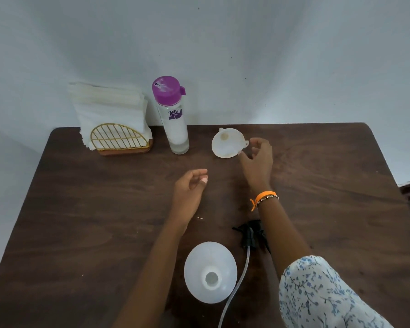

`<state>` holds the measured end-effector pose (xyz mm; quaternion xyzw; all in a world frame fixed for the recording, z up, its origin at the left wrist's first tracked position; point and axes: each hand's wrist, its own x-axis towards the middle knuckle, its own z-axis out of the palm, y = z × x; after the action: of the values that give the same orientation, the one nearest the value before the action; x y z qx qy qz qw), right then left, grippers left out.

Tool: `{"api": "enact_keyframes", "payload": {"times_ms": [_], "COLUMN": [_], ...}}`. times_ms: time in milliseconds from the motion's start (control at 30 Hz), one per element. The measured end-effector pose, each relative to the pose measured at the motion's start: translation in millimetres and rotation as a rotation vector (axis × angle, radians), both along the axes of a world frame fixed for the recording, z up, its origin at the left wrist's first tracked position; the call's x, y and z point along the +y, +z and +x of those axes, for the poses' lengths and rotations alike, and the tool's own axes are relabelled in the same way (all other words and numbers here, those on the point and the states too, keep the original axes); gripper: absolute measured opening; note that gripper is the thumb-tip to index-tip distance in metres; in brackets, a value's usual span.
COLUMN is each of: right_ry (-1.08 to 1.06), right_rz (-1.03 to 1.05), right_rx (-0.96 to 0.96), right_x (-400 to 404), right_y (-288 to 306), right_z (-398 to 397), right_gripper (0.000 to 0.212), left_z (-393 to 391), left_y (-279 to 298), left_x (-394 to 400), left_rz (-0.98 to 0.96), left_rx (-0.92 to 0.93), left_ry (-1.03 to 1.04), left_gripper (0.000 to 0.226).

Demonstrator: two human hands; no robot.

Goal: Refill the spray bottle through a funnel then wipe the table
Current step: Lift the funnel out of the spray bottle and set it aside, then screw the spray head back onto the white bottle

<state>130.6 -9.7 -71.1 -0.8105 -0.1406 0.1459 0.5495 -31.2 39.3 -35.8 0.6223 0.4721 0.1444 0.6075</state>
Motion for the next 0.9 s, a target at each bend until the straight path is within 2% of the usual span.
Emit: {"api": "enact_keyframes", "payload": {"times_ms": [167, 367, 600, 800, 900], "right_ry": [0.052, 0.126, 0.190, 0.248, 0.248], "right_rz": [-0.097, -0.116, -0.459, -0.735, -0.789], "right_rx": [-0.050, 0.072, -0.097, -0.221, -0.245], "right_x": [-41.4, -96.7, -140.7, -141.6, -136.8], "right_y": [17.2, 33.2, 20.5, 19.7, 20.7], "right_z": [-28.9, -66.0, -95.8, -119.6, -126.1], "right_gripper": [0.017, 0.008, 0.006, 0.038, 0.050], "left_z": [-26.0, -58.0, -92.3, -107.2, -108.4], "left_y": [16.4, 36.6, 31.9, 26.6, 28.3], "left_x": [-25.1, -62.6, -95.0, -104.1, -109.4], "left_rz": [-0.049, -0.022, 0.018, 0.069, 0.078], "left_rx": [-0.070, -0.186, -0.144, -0.147, -0.180], "left_ry": [0.038, 0.018, 0.028, -0.036, -0.106], "left_gripper": [0.020, 0.024, 0.044, 0.053, 0.049]}}
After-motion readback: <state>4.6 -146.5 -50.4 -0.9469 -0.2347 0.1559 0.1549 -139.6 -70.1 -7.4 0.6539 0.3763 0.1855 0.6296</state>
